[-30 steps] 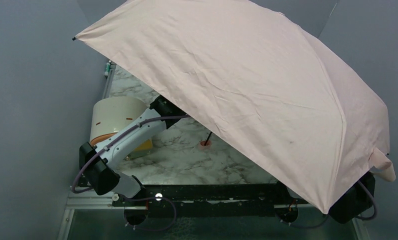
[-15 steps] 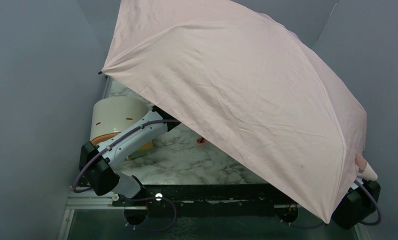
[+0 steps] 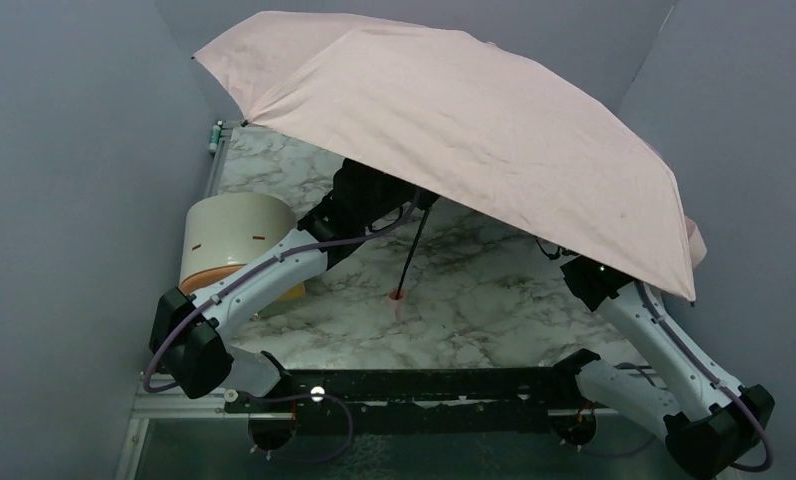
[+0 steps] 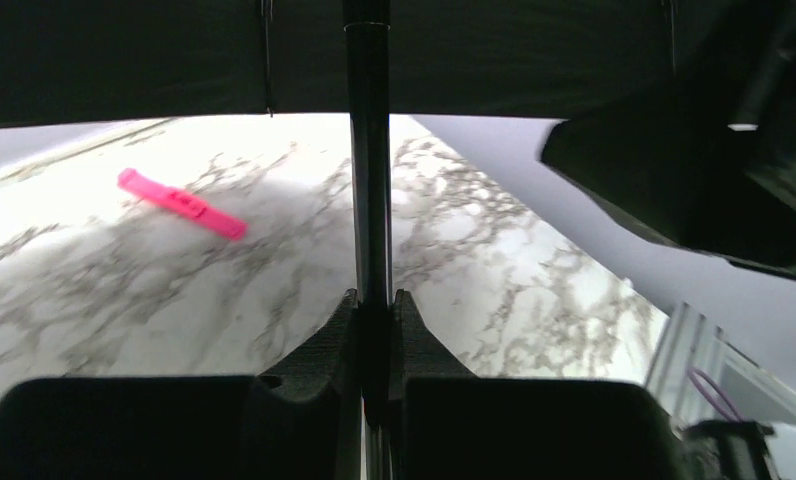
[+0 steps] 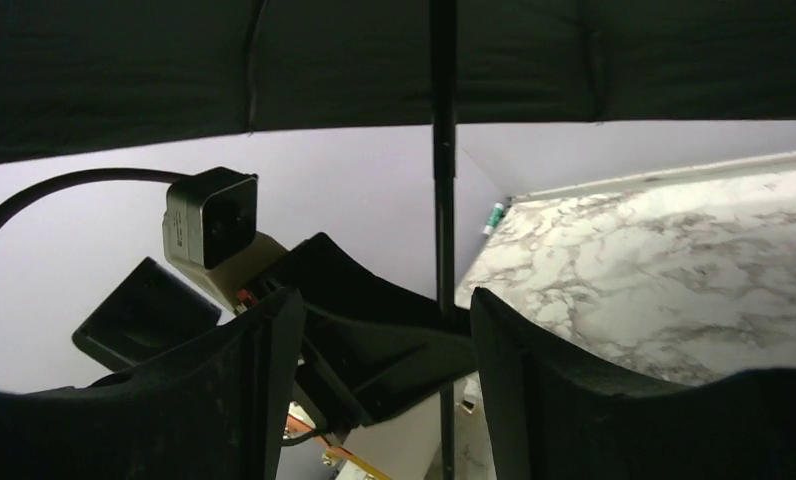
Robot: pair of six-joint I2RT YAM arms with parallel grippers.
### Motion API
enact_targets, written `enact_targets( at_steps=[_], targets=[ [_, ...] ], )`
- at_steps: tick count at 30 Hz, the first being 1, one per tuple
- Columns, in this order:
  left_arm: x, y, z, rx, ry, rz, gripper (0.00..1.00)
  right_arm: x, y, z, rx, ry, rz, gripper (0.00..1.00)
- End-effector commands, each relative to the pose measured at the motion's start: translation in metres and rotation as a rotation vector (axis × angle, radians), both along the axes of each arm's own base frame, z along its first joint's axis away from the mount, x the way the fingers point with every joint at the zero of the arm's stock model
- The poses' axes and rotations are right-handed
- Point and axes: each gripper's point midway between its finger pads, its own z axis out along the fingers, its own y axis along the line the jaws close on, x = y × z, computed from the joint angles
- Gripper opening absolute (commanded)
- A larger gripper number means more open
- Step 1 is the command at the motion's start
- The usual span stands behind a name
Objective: Put away the umbrella
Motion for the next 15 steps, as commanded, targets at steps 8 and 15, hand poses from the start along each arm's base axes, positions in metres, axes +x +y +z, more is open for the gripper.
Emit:
enact_targets(
  at_steps=[8,15],
  targets=[
    [0.022,0.026,0.014,-0.031,-0.075,0.175,0.00,0.040,-0.004,-0.024,0.023,0.012,-0.132,0.70],
    [0.024,0.024,0.001,-0.031,-0.045,0.177,0.00,0.061,0.007,-0.012,0.044,-0.044,-0.133,0.70]
  ],
)
